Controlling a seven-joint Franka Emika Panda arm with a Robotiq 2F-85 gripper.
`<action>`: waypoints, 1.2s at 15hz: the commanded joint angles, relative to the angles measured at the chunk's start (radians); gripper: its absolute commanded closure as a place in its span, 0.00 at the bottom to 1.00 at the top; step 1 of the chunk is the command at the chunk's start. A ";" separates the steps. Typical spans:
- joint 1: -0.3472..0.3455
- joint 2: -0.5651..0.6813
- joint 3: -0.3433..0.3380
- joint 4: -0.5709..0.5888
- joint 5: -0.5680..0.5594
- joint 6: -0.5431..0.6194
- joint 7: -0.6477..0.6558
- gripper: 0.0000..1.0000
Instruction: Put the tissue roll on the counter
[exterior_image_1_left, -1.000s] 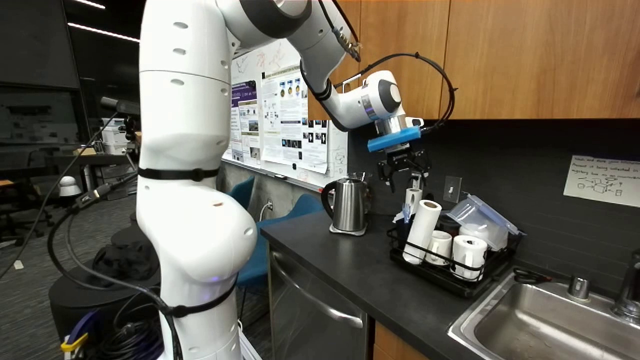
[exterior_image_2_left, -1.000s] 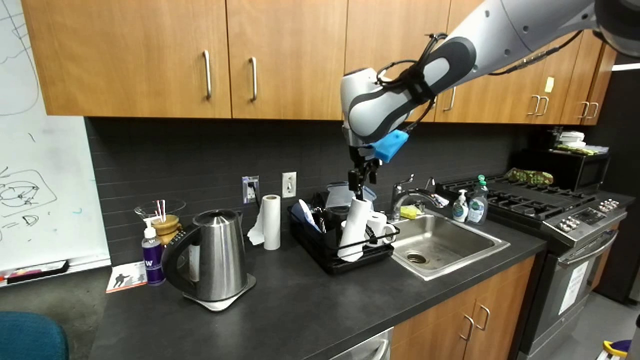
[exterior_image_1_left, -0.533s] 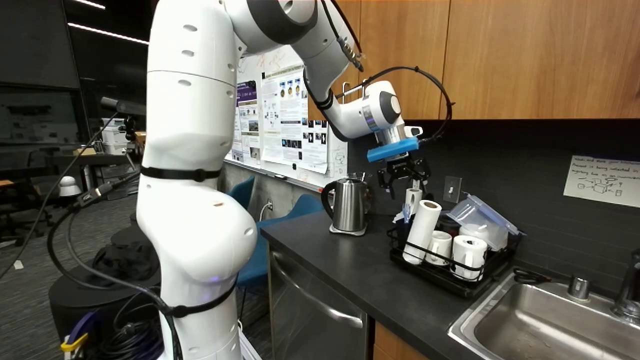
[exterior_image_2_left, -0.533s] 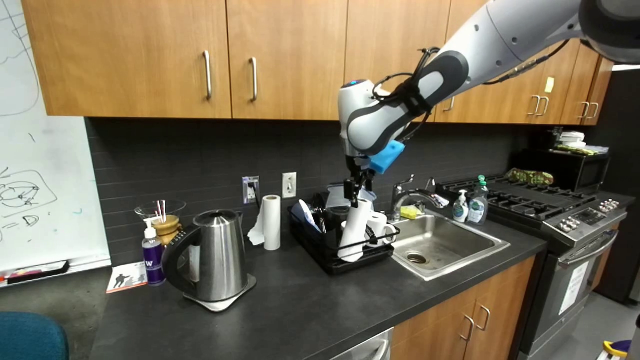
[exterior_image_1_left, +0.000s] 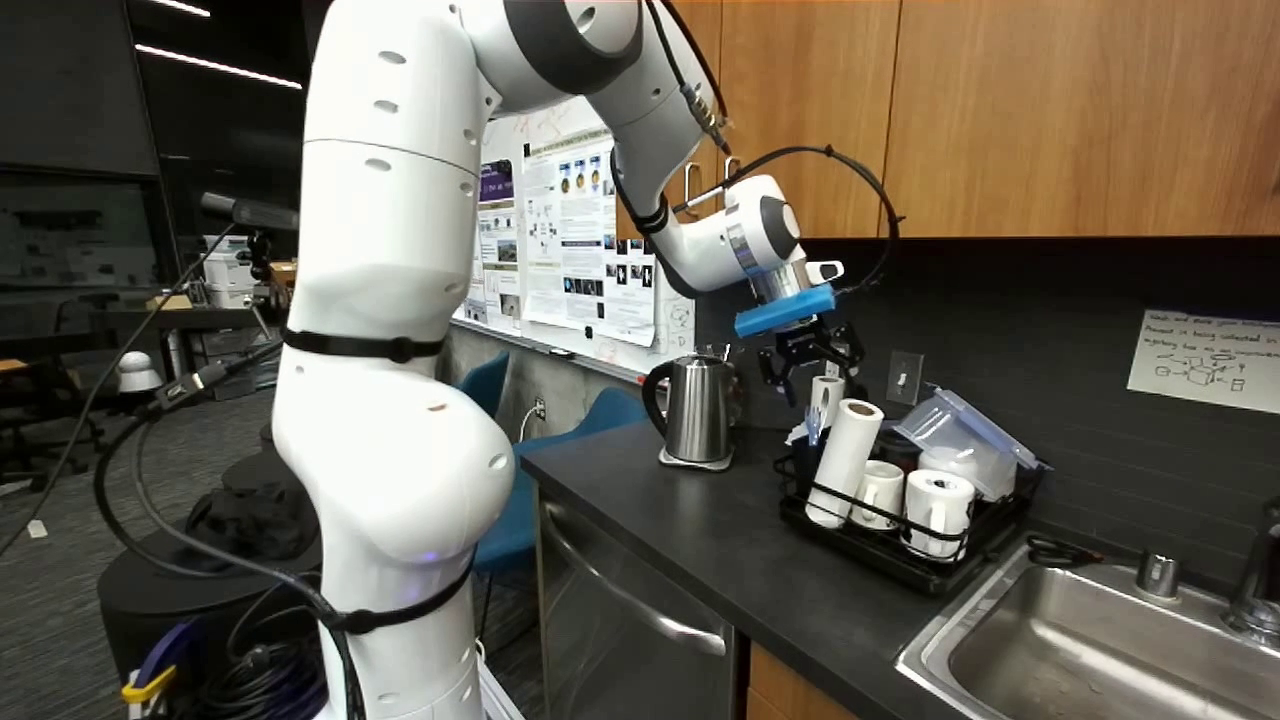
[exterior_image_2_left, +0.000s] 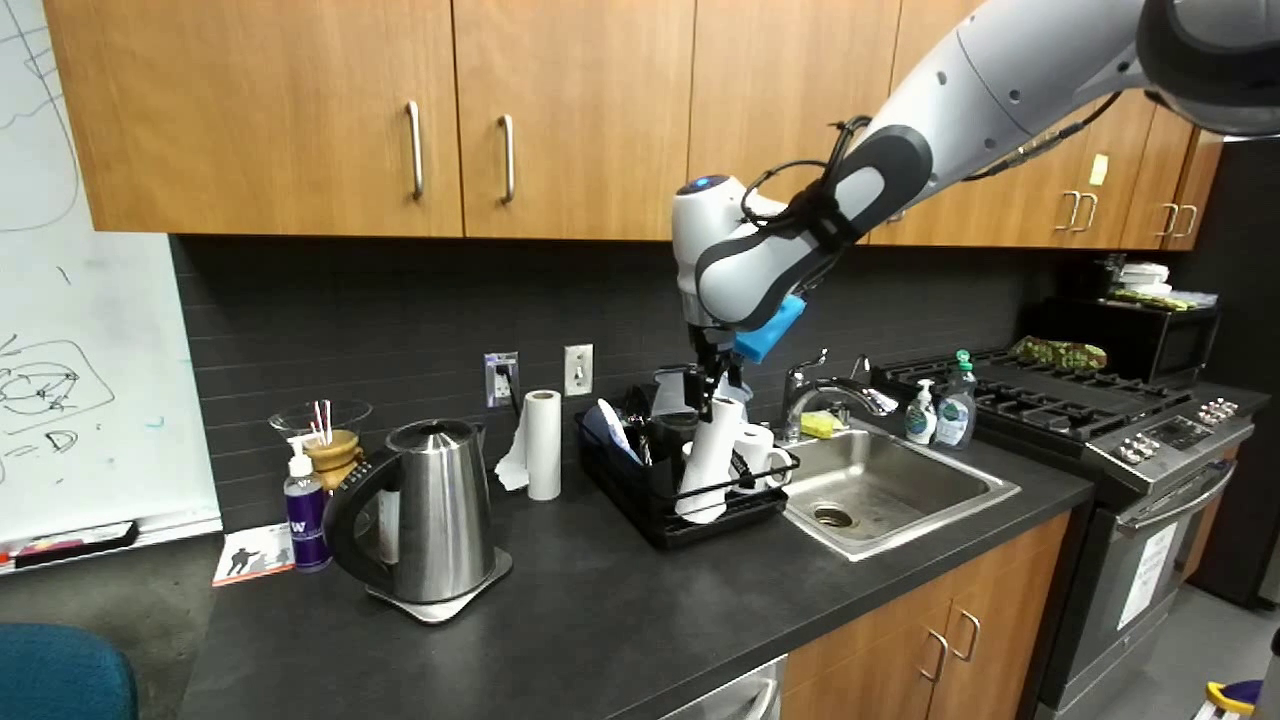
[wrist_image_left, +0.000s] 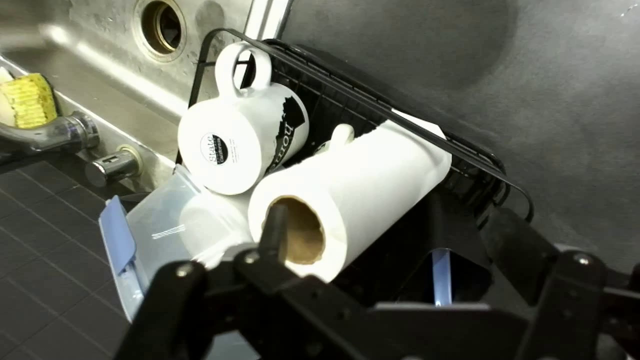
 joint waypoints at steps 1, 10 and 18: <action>0.016 0.000 -0.023 -0.008 -0.091 0.054 0.072 0.00; 0.006 -0.003 -0.005 -0.030 -0.016 0.062 0.036 0.00; 0.016 -0.001 -0.010 -0.032 0.042 0.040 0.044 0.00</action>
